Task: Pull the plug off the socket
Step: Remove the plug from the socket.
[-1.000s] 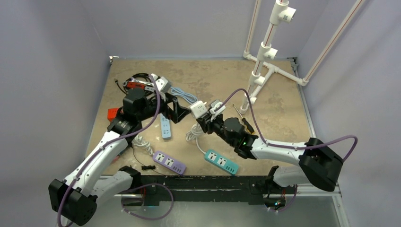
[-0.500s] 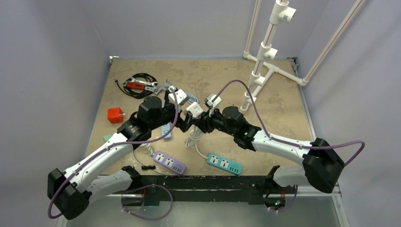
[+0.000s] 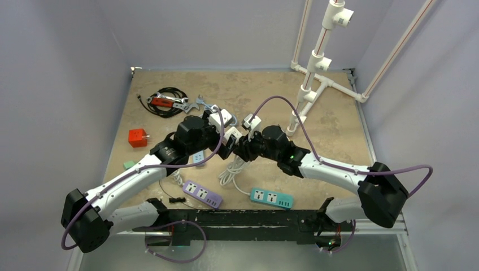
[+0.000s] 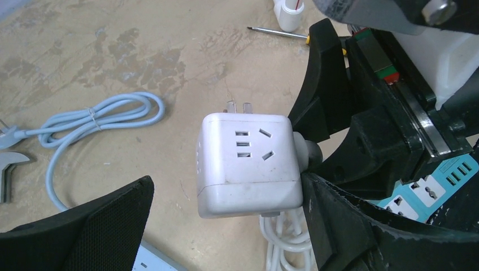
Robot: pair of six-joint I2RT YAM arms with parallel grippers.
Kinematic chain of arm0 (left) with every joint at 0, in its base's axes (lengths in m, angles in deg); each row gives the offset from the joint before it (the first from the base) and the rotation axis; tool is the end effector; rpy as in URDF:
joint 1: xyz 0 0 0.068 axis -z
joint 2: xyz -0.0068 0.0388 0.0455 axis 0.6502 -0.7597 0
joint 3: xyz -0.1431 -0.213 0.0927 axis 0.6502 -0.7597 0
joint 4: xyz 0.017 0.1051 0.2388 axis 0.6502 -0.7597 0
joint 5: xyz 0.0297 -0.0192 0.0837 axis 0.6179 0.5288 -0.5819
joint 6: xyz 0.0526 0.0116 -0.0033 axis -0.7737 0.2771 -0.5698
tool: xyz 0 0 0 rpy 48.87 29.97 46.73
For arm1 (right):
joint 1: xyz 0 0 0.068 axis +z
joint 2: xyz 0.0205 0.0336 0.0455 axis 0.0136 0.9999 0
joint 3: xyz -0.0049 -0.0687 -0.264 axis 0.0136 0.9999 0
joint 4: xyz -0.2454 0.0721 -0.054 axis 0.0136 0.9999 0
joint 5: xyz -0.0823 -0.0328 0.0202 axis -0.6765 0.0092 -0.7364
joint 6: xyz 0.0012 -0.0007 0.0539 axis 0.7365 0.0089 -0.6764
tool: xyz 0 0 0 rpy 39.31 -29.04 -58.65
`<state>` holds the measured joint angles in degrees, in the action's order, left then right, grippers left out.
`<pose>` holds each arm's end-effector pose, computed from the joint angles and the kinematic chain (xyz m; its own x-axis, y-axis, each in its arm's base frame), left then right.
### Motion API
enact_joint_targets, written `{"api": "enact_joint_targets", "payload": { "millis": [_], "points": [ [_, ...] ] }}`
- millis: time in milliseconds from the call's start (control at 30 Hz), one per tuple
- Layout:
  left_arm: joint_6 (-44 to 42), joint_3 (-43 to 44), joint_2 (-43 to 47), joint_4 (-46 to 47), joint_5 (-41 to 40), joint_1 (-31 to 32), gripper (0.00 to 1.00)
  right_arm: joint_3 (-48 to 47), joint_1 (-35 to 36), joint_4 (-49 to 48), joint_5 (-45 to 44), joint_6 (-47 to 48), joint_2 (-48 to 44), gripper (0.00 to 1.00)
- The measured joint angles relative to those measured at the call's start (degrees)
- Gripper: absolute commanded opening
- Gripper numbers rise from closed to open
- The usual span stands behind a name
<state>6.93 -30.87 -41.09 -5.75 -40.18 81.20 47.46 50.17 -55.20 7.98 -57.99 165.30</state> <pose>0.1855 -0.1636 0.2992 -0.2912 0.2662 -0.9189 0.7171 0.6966 -0.0254 0.1894 0.2274 0.2443 -0.3672 -0.1577 -0.9167 -0.7743 0.5980 0.2072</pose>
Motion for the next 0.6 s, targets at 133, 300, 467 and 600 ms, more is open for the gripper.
{"api": "enact_joint_targets", "payload": {
  "millis": [133, 300, 467, 600],
  "points": [
    [0.02, 0.42, -1.7, -0.26, 0.02, 0.33, 0.95, 0.0, -0.04, 1.51, -0.44, 0.17, -0.02, 0.0],
    [0.2, 1.77, -4.79, -0.35, 1.53, 0.37, 0.96, 0.35, -0.35, 2.84, -1.77, 0.26, -0.44, 0.0],
    [1.07, 2.45, -6.4, -0.2, 4.04, 0.46, 0.65, 1.92, -0.33, 3.8, -2.75, 0.22, -2.86, 0.0],
    [1.55, 3.19, -7.19, 0.04, 6.73, 0.98, 0.34, 2.49, -0.33, 3.72, -3.61, 0.2, -4.44, 0.0]
  ]
}}
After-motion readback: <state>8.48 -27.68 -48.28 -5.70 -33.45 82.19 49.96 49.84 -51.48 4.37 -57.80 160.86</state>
